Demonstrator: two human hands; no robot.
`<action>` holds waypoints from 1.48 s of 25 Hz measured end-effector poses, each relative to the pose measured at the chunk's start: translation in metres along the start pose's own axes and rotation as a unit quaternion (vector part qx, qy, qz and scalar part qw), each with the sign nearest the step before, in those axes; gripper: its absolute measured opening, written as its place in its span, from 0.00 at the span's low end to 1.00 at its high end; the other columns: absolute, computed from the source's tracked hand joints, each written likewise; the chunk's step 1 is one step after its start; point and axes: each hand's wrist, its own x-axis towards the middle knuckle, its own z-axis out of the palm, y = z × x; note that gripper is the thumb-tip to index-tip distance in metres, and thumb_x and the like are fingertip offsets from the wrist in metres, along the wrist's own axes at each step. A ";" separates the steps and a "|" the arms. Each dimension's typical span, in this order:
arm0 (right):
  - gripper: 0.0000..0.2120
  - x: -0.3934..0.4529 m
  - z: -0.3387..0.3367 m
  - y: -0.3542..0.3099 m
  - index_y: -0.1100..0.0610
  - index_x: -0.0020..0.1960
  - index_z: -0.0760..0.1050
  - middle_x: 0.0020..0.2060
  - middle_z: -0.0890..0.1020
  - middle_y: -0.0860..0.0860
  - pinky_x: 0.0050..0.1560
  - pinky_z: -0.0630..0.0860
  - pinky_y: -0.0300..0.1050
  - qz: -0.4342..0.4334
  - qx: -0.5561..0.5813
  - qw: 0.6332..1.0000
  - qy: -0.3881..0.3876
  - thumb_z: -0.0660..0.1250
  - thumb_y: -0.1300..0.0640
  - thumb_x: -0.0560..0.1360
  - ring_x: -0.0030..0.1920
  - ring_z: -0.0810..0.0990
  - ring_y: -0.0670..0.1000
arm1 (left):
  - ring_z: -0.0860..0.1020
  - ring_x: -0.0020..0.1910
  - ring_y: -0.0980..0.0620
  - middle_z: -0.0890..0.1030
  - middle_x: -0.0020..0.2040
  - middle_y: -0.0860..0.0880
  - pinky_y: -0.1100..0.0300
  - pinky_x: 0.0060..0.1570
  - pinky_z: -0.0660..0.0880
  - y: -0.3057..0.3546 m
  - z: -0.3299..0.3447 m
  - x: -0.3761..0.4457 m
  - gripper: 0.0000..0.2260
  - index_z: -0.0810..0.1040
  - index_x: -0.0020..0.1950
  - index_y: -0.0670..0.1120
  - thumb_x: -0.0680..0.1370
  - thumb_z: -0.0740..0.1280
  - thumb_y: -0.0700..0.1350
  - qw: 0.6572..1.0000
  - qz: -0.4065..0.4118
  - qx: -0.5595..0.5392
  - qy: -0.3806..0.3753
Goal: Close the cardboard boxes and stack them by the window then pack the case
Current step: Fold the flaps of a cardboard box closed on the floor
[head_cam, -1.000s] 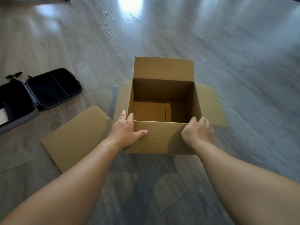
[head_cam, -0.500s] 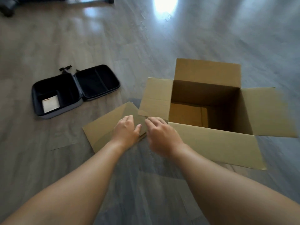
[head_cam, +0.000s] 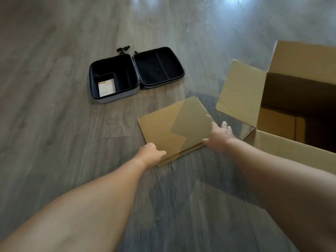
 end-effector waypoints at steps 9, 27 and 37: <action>0.18 0.001 0.006 0.004 0.54 0.61 0.73 0.55 0.80 0.55 0.48 0.73 0.47 -0.005 0.000 0.999 0.036 0.65 0.45 0.77 0.53 0.78 0.59 | 0.76 0.50 0.46 0.76 0.50 0.46 0.58 0.40 0.70 0.000 0.007 0.004 0.15 0.71 0.47 0.44 0.74 0.71 0.53 0.998 0.016 -0.047 0.027; 0.19 -0.055 -0.015 -0.055 0.52 0.56 0.80 0.49 0.76 0.56 0.47 0.69 0.47 -0.203 -0.024 0.954 0.222 0.73 0.40 0.72 0.54 0.72 0.59 | 0.72 0.31 0.46 0.72 0.31 0.44 0.61 0.25 0.64 -0.034 -0.093 -0.014 0.05 0.71 0.33 0.40 0.66 0.64 0.32 0.967 0.054 -0.037 0.248; 0.20 -0.088 -0.126 -0.053 0.56 0.57 0.83 0.51 0.82 0.56 0.56 0.77 0.52 -0.222 0.023 0.914 0.339 0.76 0.43 0.72 0.55 0.78 0.59 | 0.72 0.40 0.46 0.74 0.40 0.45 0.58 0.40 0.68 0.032 -0.157 -0.039 0.11 0.70 0.35 0.47 0.68 0.71 0.35 0.936 0.137 -0.041 0.321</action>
